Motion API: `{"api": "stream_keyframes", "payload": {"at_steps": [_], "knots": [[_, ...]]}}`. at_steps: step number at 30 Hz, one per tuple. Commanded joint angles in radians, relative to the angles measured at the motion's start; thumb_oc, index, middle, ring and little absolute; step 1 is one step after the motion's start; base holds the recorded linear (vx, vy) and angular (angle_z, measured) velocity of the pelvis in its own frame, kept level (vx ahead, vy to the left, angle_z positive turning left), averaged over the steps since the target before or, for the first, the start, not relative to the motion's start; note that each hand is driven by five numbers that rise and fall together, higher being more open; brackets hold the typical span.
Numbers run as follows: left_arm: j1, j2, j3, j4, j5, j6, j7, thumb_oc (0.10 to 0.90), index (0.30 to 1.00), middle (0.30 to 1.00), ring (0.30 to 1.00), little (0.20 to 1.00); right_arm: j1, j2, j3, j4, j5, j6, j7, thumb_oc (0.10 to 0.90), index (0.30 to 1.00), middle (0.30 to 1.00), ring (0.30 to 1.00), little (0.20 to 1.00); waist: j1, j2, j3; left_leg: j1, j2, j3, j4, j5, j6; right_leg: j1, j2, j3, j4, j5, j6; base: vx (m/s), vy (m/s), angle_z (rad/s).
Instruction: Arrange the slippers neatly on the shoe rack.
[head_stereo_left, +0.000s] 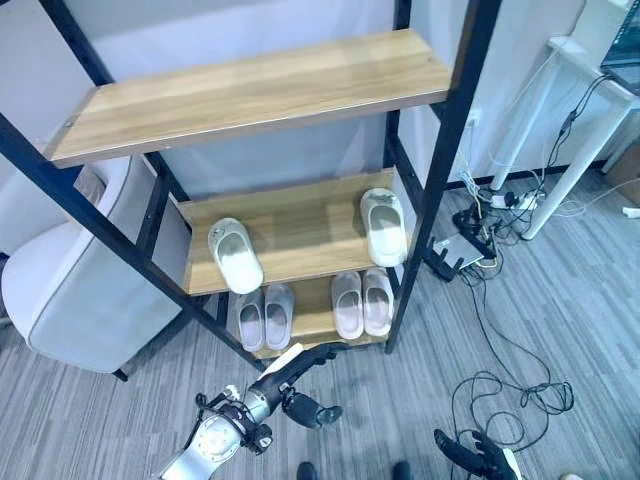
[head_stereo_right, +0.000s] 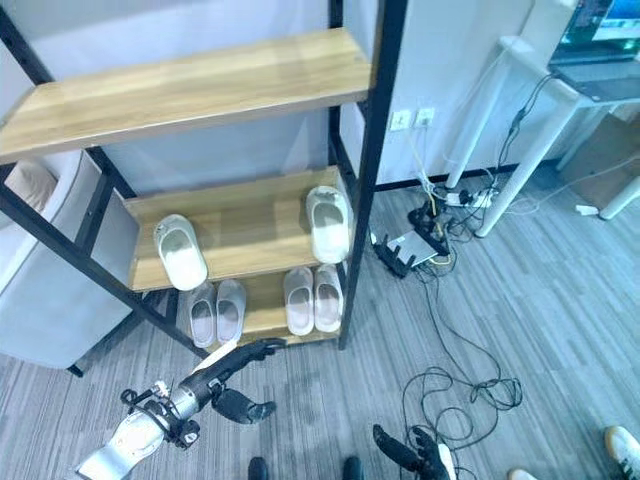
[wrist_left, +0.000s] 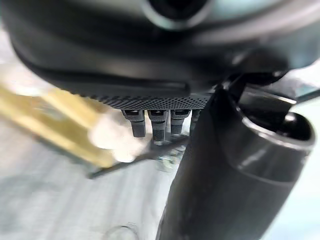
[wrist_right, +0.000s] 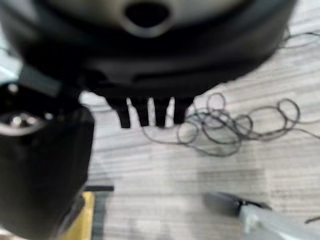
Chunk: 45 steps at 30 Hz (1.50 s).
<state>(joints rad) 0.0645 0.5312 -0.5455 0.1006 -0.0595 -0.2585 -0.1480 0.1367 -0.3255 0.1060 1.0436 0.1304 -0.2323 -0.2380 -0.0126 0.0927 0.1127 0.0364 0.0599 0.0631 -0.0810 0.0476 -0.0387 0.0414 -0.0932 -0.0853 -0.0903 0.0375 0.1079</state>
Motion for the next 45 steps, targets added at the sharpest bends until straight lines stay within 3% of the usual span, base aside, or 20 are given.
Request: {"api": "stream_keyframes", "payload": {"at_steps": [1, 5, 8, 12, 15, 17, 20, 21, 24, 32, 45], "knots": [[-0.091, 0.01, 0.052, -0.13, -0.11, -0.08, 0.016, 0.8, 0.9, 0.9, 0.9, 0.9, 0.043, -0.009, 0.005, -0.036, -0.001, -0.033, 0.017, 0.8, 0.9, 0.9, 0.9, 0.9, -0.005, -0.077, -0.078, -0.032, -0.067, -0.055, 0.005, -0.039, 0.015, -0.029, -0.003, 0.049, 0.021, -0.031, 0.045, 0.02, -0.071, 0.07], [-0.13, -0.001, 0.11, -0.202, -0.106, -0.105, 0.084, 0.8, 0.9, 0.9, 0.9, 0.9, 0.066, 0.006, 0.008, -0.005, -0.006, -0.034, 0.016, 0.8, 0.9, 0.9, 0.9, 0.9, -0.005, -0.081, -0.084, -0.029, -0.064, -0.065, -0.006, -0.03, 0.009, -0.015, 0.006, 0.034, 0.003, -0.032, 0.042, 0.02, -0.055, 0.1], [-0.223, -0.04, 0.13, -0.125, 0.104, -0.119, 0.246, 0.8, 0.9, 0.9, 0.9, 0.9, 0.088, 0.028, 0.016, 0.005, 0.001, -0.042, 0.013, 0.8, 0.9, 0.9, 0.9, 0.9, -0.011, -0.087, -0.083, -0.021, -0.059, -0.069, -0.006, -0.033, 0.004, -0.005, 0.012, 0.03, 0.003, -0.039, 0.039, 0.04, -0.043, 0.06], [-0.332, -0.074, 0.152, 0.062, 0.291, -0.076, 0.375, 0.8, 0.9, 0.9, 0.9, 0.9, 0.085, 0.046, 0.022, 0.033, 0.006, -0.03, 0.006, 0.8, 0.9, 0.9, 0.9, 0.9, -0.025, -0.087, -0.087, -0.007, -0.055, -0.061, -0.006, -0.037, -0.001, 0.003, 0.017, 0.035, 0.003, -0.044, 0.038, 0.05, -0.011, -0.01], [-0.42, -0.073, 0.165, 0.146, 0.347, -0.052, 0.455, 0.8, 0.9, 0.9, 0.9, 0.9, 0.088, 0.048, 0.026, 0.04, 0.011, -0.02, 0.005, 0.8, 0.9, 0.9, 0.9, 0.9, -0.04, -0.084, -0.09, -0.005, -0.056, -0.049, -0.006, -0.046, -0.002, -0.002, 0.016, 0.041, 0.003, -0.045, 0.044, 0.07, 0.009, -0.04], [-0.51, -0.033, 0.148, 0.233, 0.457, -0.027, 0.534, 0.8, 0.9, 0.9, 0.9, 0.9, 0.095, 0.039, 0.023, 0.048, 0.018, -0.021, 0.007, 0.8, 0.9, 0.9, 0.9, 0.9, -0.051, -0.08, -0.093, -0.009, -0.057, -0.039, -0.006, -0.049, -0.004, -0.01, 0.016, 0.048, 0.003, -0.041, 0.049, 0.05, 0.02, -0.05], [-0.557, -0.023, 0.161, 0.252, 0.487, -0.004, 0.576, 0.8, 0.9, 0.9, 0.9, 0.9, 0.093, 0.036, 0.023, 0.06, 0.016, -0.02, -0.003, 0.8, 0.9, 0.9, 0.9, 0.9, -0.057, -0.075, -0.093, -0.015, -0.058, -0.033, -0.006, -0.051, -0.005, -0.019, 0.014, 0.055, 0.003, -0.039, 0.051, 0.05, 0.024, -0.12], [-0.606, 0.023, 0.158, 0.302, 0.611, 0.041, 0.641, 0.8, 0.9, 0.9, 0.9, 0.9, 0.097, 0.037, 0.018, 0.074, 0.023, -0.024, 0.0, 0.8, 0.9, 0.9, 0.9, 0.9, -0.064, -0.069, -0.097, -0.024, -0.058, -0.029, -0.006, -0.054, -0.006, -0.03, 0.013, 0.058, 0.003, -0.039, 0.055, 0.05, 0.028, -0.15], [-0.663, 0.033, 0.135, 0.365, 0.671, 0.081, 0.685, 0.8, 0.9, 0.9, 0.9, 0.9, 0.081, 0.043, 0.026, 0.108, 0.031, -0.024, 0.0, 0.8, 0.9, 0.9, 0.9, 0.9, -0.069, -0.067, -0.096, -0.037, -0.058, -0.024, -0.006, -0.055, -0.006, -0.047, 0.012, 0.064, 0.003, -0.035, 0.056, 0.02, 0.033, -0.08], [-0.758, 0.034, 0.16, 0.504, 0.655, 0.141, 0.756, 0.8, 0.9, 0.9, 0.9, 0.9, 0.055, 0.046, 0.053, 0.133, -0.002, -0.019, -0.029, 0.8, 0.9, 0.9, 0.9, 0.9, -0.073, -0.068, -0.094, -0.087, -0.061, -0.018, -0.006, -0.046, -0.006, -0.1, 0.014, 0.072, 0.003, -0.028, 0.057, 0.01, 0.03, -0.08], [-0.746, 0.154, 0.318, 0.443, 0.554, 0.138, 0.825, 0.8, 0.9, 0.9, 0.9, 0.9, 0.031, 0.033, 0.028, 0.172, 0.02, -0.011, -0.025, 0.8, 0.9, 0.9, 0.9, 0.9, -0.057, -0.069, -0.096, -0.112, -0.073, -0.028, -0.006, -0.046, -0.003, -0.126, 0.008, 0.069, 0.003, -0.024, 0.056, 0.02, 0.02, -0.01]]}}
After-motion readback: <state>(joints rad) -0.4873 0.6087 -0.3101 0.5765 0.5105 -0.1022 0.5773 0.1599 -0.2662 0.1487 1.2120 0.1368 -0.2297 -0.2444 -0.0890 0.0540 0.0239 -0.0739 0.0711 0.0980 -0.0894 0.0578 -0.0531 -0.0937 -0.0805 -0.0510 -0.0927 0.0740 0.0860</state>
